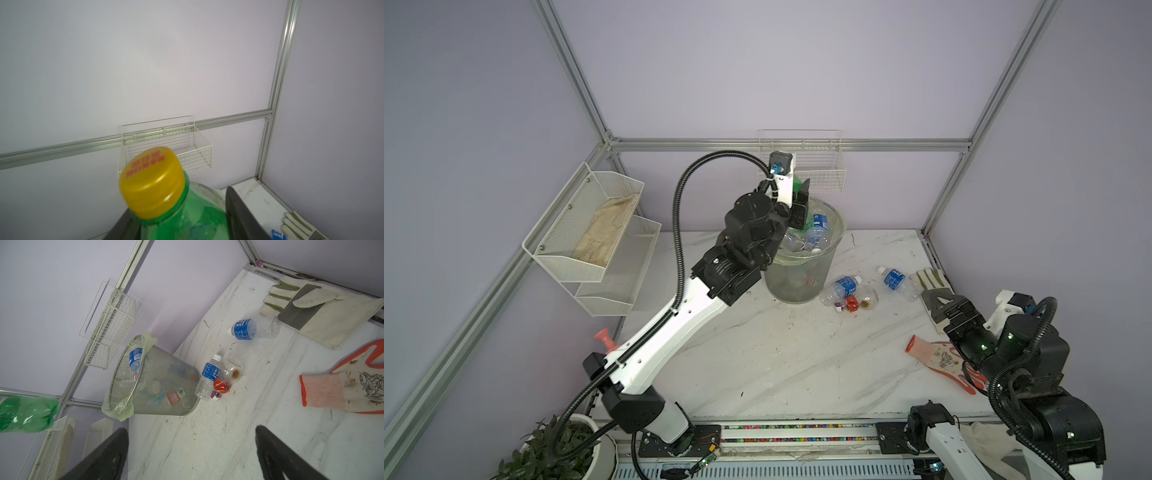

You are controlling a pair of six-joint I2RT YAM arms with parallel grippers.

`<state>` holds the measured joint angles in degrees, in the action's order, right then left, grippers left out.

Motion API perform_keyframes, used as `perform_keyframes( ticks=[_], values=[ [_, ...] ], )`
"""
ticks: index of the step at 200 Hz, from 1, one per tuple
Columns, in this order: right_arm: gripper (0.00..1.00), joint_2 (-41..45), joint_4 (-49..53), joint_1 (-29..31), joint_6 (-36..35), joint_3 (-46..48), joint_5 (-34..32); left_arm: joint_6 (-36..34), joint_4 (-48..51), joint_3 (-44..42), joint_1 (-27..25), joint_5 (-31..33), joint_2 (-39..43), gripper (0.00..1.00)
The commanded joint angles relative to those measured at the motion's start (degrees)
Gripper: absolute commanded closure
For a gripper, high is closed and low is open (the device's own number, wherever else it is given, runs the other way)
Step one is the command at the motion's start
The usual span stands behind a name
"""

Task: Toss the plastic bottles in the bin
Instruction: 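Lift the Sprite bottle with the left gripper up over the wastebasket, then open the left gripper to drop the Sprite bottle into the wastebasket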

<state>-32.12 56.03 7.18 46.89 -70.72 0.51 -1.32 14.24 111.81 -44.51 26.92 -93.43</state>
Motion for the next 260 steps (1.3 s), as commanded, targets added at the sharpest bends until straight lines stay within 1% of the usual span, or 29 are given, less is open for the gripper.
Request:
perform_keyframes(
  ticks=[1,5,15,24,38,57,85,106,109,114,135,154,190,217,228,243,260],
  values=[
    [0.03,0.82,-1.36,0.02,0.46,-1.33,1.22,-1.1,8.51,15.31,2.32,0.96,-5.45,0.03],
    [0.03,0.83,-1.36,0.03,0.42,-1.48,1.39,-0.99,10.69,17.82,2.33,2.08,-6.73,0.0],
    [0.03,0.74,-0.99,0.03,0.28,-2.09,1.61,0.38,15.59,24.15,2.17,2.83,-8.17,0.0],
    [0.03,0.74,-0.52,0.03,-0.02,-2.7,1.6,1.96,16.4,25.3,1.98,2.38,-7.06,0.0],
    [0.03,0.74,-0.38,0.03,-0.22,-3.02,1.81,3.56,11.78,20.89,1.35,1.55,-2.48,0.0],
    [0.03,0.68,-1.13,0.03,-0.57,-2.44,2.11,2.84,4.29,13.52,0.11,1.09,4.32,0.0],
    [0.04,0.48,-2.08,0.03,-0.88,-1.18,2.96,3.89,3.58,9.77,-0.39,0.83,9.23,0.0],
    [0.04,0.48,-1.59,0.02,-0.87,-1.18,2.0,5.29,3.02,5.69,-0.32,-0.24,11.94,0.0],
    [0.04,0.48,-1.48,-0.02,-0.91,-1.23,1.83,5.65,2.92,5.03,-0.31,-0.27,13.86,0.0],
    [0.04,0.35,-1.25,0.03,-0.98,-1.35,1.57,5.99,2.82,4.06,-0.34,-0.41,14.85,0.0],
    [0.04,-0.59,-0.49,0.02,-1.87,-1.7,0.9,7.5,2.32,-1.96,-0.36,-0.64,18.45,0.0],
    [0.04,-1.56,-0.49,0.02,-2.68,-1.17,0.8,8.5,1.08,-9.12,-0.32,-0.55,22.65,0.0],
    [0.03,-3.75,-1.09,0.03,-3.42,0.77,0.27,10.51,1.61,-23.09,-0.38,2.13,30.64,0.0],
    [0.03,-5.39,-3.01,0.03,-4.07,4.29,-0.56,13.27,2.81,-34.15,-0.32,4.19,37.2,0.0],
    [0.03,-6.31,-3.9,0.03,-4.24,6.04,-0.8,16.39,3.66,-38.15,-0.23,4.89,39.73,0.0],
    [0.03,-7.6,-5.49,0.03,-5.0,8.66,-1.2,18.74,5.56,-42.86,-0.26,5.16,43.1,0.0],
    [0.03,-8.88,-7.05,0.03,-4.24,11.5,-1.3,20.77,8.37,-47.02,-0.22,5.26,46.7,0.0]
  ],
)
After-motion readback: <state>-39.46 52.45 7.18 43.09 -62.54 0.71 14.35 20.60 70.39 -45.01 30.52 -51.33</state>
